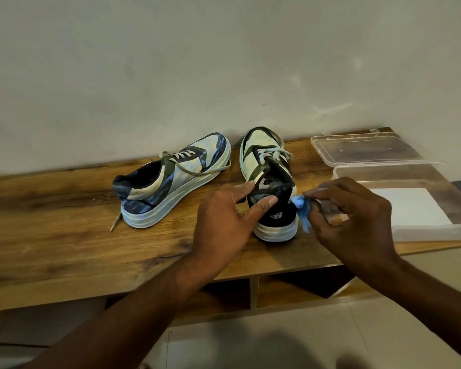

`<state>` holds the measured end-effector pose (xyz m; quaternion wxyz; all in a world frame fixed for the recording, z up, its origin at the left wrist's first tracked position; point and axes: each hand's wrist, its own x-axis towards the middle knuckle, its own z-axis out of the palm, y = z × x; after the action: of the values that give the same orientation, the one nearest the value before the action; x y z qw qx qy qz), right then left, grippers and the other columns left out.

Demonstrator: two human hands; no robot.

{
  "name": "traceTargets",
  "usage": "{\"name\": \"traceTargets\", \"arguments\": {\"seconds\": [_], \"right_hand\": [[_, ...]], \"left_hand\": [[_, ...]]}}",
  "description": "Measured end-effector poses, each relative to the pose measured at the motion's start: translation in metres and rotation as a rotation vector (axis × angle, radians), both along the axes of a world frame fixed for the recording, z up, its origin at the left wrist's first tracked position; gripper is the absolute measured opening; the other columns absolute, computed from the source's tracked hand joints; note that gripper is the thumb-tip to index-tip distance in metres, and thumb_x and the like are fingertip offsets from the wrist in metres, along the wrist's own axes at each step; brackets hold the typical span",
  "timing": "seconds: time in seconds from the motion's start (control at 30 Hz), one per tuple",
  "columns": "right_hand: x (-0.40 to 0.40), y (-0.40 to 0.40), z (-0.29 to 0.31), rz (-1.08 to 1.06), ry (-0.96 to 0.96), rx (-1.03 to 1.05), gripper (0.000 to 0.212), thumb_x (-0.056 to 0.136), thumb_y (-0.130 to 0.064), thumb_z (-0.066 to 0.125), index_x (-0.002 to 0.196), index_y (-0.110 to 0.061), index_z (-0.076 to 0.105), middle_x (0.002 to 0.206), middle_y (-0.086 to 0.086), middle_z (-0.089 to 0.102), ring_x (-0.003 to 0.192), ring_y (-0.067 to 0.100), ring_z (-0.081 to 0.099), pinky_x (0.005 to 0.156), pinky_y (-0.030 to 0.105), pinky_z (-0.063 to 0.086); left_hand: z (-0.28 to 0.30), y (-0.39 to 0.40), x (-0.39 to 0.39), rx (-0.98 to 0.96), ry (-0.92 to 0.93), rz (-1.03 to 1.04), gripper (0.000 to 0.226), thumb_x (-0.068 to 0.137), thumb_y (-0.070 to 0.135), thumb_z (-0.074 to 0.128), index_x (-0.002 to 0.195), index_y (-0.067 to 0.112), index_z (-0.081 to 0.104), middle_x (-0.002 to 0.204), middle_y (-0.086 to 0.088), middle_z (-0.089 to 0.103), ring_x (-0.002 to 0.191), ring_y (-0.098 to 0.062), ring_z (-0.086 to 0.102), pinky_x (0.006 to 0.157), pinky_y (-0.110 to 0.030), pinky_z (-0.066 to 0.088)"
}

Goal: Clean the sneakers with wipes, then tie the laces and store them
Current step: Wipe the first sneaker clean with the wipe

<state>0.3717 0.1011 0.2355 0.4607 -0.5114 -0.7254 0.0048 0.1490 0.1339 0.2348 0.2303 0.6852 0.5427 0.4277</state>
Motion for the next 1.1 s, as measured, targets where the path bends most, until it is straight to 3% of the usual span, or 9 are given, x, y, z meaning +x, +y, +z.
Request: {"name": "traceTargets", "arguments": {"seconds": [0.07, 0.23, 0.37, 0.57, 0.8, 0.97, 1.1], "right_hand": [[-0.001, -0.001, -0.006, 0.041, 0.023, -0.064, 0.027, 0.077, -0.001, 0.083, 0.102, -0.011, 0.079, 0.1, -0.001, 0.072, 0.087, 0.012, 0.069, 0.074, 0.027, 0.059], [-0.016, -0.006, -0.015, 0.0, 0.122, -0.137, 0.02, 0.079, -0.013, 0.086, 0.098, -0.015, 0.08, 0.097, -0.006, 0.07, 0.087, 0.002, 0.066, 0.075, 0.006, 0.048], [-0.026, -0.01, -0.012, -0.008, 0.143, -0.188, 0.018, 0.078, -0.01, 0.086, 0.093, -0.017, 0.08, 0.092, -0.009, 0.071, 0.085, 0.002, 0.066, 0.075, 0.006, 0.047], [-0.013, 0.004, -0.002, -0.164, 0.391, -0.341, 0.024, 0.078, -0.012, 0.087, 0.085, -0.032, 0.076, 0.08, -0.022, 0.071, 0.075, -0.006, 0.07, 0.067, 0.008, 0.053], [-0.037, -0.007, 0.003, -0.026, 0.208, -0.145, 0.017, 0.078, -0.011, 0.085, 0.094, -0.015, 0.081, 0.089, -0.007, 0.074, 0.079, 0.0, 0.068, 0.073, 0.007, 0.052], [-0.033, 0.0, 0.008, -0.071, 0.294, -0.112, 0.015, 0.081, -0.011, 0.083, 0.094, -0.018, 0.08, 0.088, -0.008, 0.074, 0.077, -0.001, 0.069, 0.07, 0.009, 0.054], [-0.038, -0.001, 0.006, -0.014, 0.153, -0.045, 0.014, 0.083, -0.007, 0.081, 0.096, -0.01, 0.079, 0.092, 0.0, 0.072, 0.08, 0.002, 0.066, 0.073, 0.011, 0.053]], "left_hand": [[-0.001, 0.0, 0.001, 0.003, -0.002, 0.004, 0.062, 0.083, 0.061, 0.075, 0.128, 0.019, 0.074, 0.128, 0.003, 0.073, 0.117, -0.001, 0.065, 0.09, -0.036, 0.061], [-0.001, 0.0, 0.003, 0.001, 0.008, 0.011, 0.065, 0.081, 0.066, 0.072, 0.127, 0.019, 0.074, 0.126, 0.003, 0.074, 0.114, -0.002, 0.067, 0.086, -0.036, 0.062], [0.001, 0.002, 0.0, -0.019, 0.024, 0.005, 0.061, 0.081, 0.064, 0.076, 0.125, 0.022, 0.076, 0.124, 0.006, 0.074, 0.112, 0.001, 0.067, 0.09, -0.035, 0.061], [0.004, 0.0, 0.001, -0.011, 0.015, 0.0, 0.057, 0.082, 0.059, 0.078, 0.125, 0.022, 0.076, 0.123, 0.008, 0.074, 0.109, 0.005, 0.067, 0.091, -0.03, 0.06], [-0.001, 0.002, 0.002, -0.006, 0.002, -0.025, 0.066, 0.08, 0.066, 0.072, 0.128, 0.021, 0.074, 0.122, 0.005, 0.075, 0.106, -0.001, 0.07, 0.079, -0.035, 0.064], [-0.005, -0.001, -0.003, -0.053, 0.069, -0.118, 0.069, 0.078, 0.034, 0.088, 0.142, 0.023, 0.063, 0.131, 0.007, 0.07, 0.11, 0.0, 0.067, 0.083, -0.029, 0.063], [-0.013, -0.003, 0.006, -0.02, 0.015, -0.089, 0.079, 0.07, 0.024, 0.093, 0.142, 0.021, 0.062, 0.13, 0.005, 0.071, 0.106, -0.002, 0.068, 0.078, -0.028, 0.063]]}}
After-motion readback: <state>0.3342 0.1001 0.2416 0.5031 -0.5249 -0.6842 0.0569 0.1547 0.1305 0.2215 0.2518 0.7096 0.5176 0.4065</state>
